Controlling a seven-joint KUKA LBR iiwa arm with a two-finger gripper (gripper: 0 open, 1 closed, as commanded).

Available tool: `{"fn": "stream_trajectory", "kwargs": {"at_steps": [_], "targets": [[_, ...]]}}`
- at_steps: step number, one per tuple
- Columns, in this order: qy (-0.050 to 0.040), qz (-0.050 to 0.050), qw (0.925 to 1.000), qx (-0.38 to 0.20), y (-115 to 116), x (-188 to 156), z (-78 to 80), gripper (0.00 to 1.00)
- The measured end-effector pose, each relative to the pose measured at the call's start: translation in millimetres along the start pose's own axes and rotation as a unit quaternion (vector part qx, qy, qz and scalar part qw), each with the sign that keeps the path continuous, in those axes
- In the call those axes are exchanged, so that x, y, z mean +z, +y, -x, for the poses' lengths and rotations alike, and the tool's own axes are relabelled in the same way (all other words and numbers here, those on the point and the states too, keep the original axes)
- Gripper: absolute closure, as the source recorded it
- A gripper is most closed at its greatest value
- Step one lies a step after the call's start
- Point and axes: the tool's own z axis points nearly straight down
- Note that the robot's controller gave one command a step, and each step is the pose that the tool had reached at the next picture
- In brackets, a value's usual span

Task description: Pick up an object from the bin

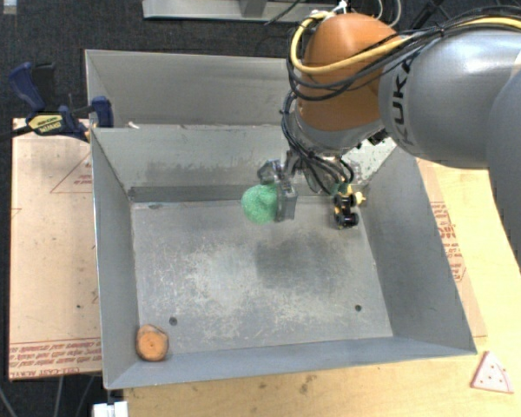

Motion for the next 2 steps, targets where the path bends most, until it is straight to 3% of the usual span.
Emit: {"fn": "stream_trajectory", "kwargs": {"at_steps": [1, 2], "targets": [[0.0, 0.0, 1.0, 0.0, 0, 0, 0.0, 1.0], [0.0037, 0.0, 1.0, 0.003, -5, -45, -2.4, 1.0]]}}
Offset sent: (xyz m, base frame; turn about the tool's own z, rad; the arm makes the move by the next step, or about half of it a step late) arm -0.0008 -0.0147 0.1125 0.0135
